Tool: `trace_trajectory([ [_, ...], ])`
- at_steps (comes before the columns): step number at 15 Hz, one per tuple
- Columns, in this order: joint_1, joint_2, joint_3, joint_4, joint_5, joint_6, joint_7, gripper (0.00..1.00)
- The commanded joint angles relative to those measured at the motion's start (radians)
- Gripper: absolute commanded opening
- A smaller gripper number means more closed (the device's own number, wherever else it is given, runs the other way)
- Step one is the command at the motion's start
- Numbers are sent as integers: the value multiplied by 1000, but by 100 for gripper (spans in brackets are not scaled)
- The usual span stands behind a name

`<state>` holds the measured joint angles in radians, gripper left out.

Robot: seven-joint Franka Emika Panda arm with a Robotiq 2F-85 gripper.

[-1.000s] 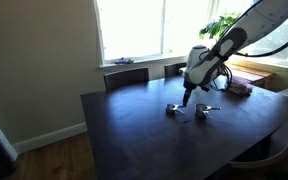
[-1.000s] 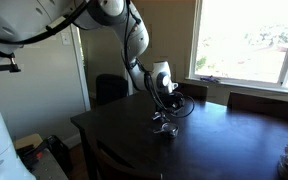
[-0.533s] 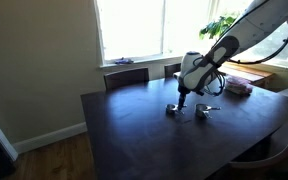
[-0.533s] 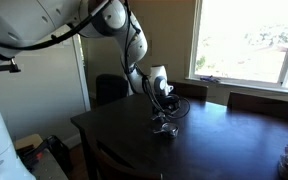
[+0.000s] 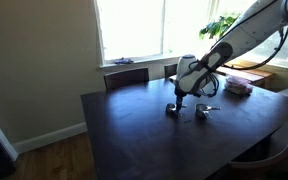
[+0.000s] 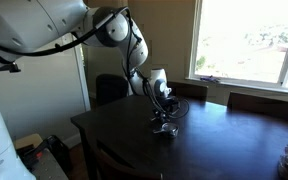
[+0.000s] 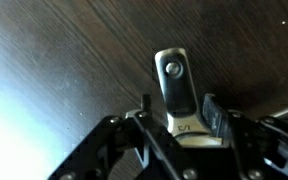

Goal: Pile up the silver pots

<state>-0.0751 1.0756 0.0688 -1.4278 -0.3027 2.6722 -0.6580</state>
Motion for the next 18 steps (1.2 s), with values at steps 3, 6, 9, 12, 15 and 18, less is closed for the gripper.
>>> trace_trajectory([
  [3, -9, 17, 20, 50, 2, -67, -86, 15],
  [6, -5, 17, 14, 51, 0, -64, -107, 12],
  [9, -1, 12, 5, 46, -3, -57, -115, 4],
  [12, 16, -11, -28, 17, -16, -25, -81, 7],
  [15, 38, -41, -79, -35, -43, 62, -42, 8],
  [18, 75, -61, -154, -87, -84, 210, 36, 8],
])
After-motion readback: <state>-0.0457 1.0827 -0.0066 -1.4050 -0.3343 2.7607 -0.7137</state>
